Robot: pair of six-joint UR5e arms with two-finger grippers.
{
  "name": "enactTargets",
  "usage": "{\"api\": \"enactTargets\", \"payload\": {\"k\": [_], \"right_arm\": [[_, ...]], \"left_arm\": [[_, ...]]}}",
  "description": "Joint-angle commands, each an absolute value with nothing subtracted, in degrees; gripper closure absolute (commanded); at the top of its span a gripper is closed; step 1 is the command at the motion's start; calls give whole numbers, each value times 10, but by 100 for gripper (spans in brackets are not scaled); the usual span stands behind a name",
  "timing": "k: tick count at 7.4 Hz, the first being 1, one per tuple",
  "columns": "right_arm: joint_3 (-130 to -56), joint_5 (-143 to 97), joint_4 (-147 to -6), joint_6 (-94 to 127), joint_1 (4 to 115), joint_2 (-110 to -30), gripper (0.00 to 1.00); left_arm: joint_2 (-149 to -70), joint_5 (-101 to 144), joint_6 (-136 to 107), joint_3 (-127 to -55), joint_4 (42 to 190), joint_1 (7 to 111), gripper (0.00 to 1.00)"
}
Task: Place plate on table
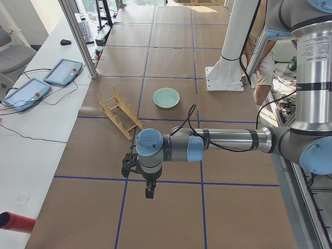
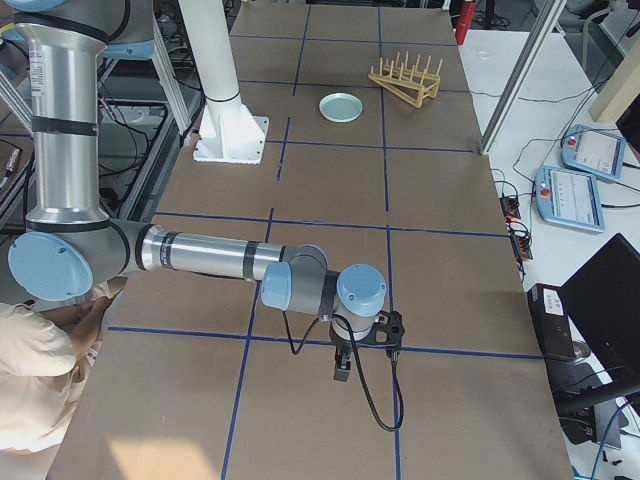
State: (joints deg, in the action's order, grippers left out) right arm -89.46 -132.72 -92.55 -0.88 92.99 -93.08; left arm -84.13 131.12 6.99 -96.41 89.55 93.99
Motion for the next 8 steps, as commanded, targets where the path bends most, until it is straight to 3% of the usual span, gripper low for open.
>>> {"api": "enactTargets", "payload": {"k": [1,8], "right_arm": [[-895,-1327,-925,-9,930,-931,0],[-895,-1327,-925,-9,930,-931,0]], "left_arm": [[-843,1316,71,-984,896,940,0],[-854,1313,71,-989,898,940,0]]}}
